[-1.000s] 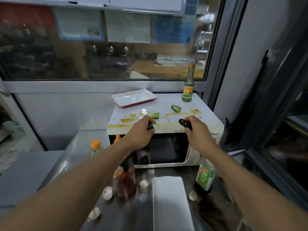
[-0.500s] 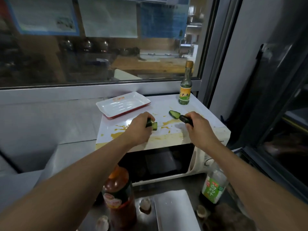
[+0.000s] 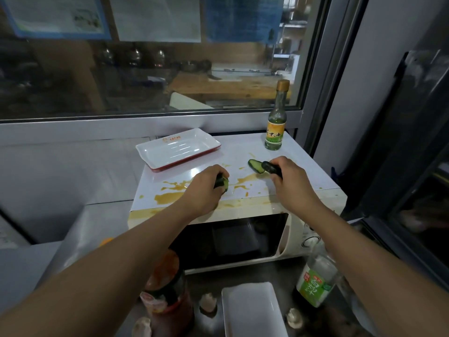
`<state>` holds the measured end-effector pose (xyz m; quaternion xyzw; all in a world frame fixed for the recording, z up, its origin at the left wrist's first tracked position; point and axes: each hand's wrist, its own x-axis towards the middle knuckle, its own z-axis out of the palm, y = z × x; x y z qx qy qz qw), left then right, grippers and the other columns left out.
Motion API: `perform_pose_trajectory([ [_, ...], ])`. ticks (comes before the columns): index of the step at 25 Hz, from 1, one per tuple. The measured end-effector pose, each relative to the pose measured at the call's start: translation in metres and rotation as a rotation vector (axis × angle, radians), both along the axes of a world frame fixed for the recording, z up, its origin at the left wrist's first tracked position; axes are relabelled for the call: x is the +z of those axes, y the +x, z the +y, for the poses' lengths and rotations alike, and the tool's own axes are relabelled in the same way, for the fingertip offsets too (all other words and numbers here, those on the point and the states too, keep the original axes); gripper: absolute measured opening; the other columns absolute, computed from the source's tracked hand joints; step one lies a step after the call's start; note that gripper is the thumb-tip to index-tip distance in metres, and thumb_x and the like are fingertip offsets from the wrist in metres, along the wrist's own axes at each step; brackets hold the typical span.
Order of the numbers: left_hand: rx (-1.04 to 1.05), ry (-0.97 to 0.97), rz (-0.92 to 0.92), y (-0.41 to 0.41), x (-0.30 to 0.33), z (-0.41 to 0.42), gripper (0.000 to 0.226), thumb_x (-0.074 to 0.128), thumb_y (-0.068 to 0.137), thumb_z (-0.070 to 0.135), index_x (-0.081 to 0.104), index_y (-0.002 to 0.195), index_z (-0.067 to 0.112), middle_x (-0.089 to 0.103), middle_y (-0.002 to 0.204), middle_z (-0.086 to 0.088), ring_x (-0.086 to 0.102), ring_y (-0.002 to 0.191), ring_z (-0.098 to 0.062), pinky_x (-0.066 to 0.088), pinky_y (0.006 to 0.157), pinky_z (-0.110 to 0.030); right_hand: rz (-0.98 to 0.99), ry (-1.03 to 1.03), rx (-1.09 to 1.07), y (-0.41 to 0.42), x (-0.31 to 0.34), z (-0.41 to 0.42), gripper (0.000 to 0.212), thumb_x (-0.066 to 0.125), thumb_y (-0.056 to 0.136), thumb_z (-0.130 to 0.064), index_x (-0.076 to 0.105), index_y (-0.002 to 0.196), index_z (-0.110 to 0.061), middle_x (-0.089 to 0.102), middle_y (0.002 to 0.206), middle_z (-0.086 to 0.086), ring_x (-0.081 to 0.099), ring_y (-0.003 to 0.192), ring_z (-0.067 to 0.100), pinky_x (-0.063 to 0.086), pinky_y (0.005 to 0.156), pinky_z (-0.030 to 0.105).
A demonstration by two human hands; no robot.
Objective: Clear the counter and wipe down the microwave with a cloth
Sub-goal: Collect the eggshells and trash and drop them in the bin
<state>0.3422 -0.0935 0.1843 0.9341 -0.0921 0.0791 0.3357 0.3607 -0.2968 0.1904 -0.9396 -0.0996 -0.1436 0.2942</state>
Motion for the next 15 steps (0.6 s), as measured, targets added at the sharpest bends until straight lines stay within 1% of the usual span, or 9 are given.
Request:
perform_pose_trajectory([
  [3,-0.004,0.015,0.000,-0.001,-0.001,-0.001,0.030,0.053,0.089,0.004,0.054,0.118,0.013,0.057,0.116,-0.007,0.049,0.095,-0.015,0.035,0.078,-0.018,-0.007,0.003,0.010,0.004,-0.002,-0.002,0.027,0.049,0.094,-0.008,0.050,0.120,-0.011,0.055,0.120,0.009,0.051,0.107,0.027,0.045,0.090,0.041],
  [6,-0.012,0.061,-0.005,0.000,-0.002,-0.004,0.035,0.054,0.089,0.004,0.054,0.123,0.013,0.055,0.124,-0.008,0.052,0.109,-0.021,0.036,0.086,-0.019,-0.010,0.002,0.010,0.008,-0.003,-0.005,0.027,0.050,0.093,-0.008,0.050,0.120,-0.011,0.055,0.120,0.009,0.051,0.108,0.027,0.044,0.090,0.038],
  [8,-0.014,0.097,-0.011,0.001,-0.002,-0.005,0.038,0.055,0.089,0.004,0.054,0.125,0.014,0.054,0.126,-0.007,0.051,0.114,-0.022,0.035,0.089,-0.018,-0.008,-0.003,0.006,0.011,-0.003,-0.006,0.027,0.051,0.093,-0.008,0.050,0.120,-0.010,0.054,0.120,0.009,0.051,0.107,0.027,0.044,0.090,0.037],
  [12,-0.001,0.120,-0.022,0.003,-0.001,-0.006,0.038,0.055,0.089,0.005,0.056,0.125,0.016,0.054,0.123,-0.007,0.052,0.110,-0.021,0.035,0.087,-0.018,-0.006,-0.016,-0.007,0.020,-0.003,-0.004,0.025,0.052,0.093,-0.010,0.051,0.118,-0.011,0.052,0.119,0.009,0.050,0.106,0.026,0.044,0.090,0.041],
  [15,0.017,0.113,-0.011,0.007,-0.001,-0.009,0.036,0.054,0.090,0.006,0.055,0.125,0.015,0.054,0.120,-0.008,0.052,0.109,-0.022,0.034,0.085,-0.018,-0.008,-0.038,-0.020,0.029,-0.002,0.001,0.026,0.052,0.093,-0.011,0.052,0.119,-0.011,0.049,0.120,0.009,0.047,0.111,0.026,0.043,0.091,0.041],
])
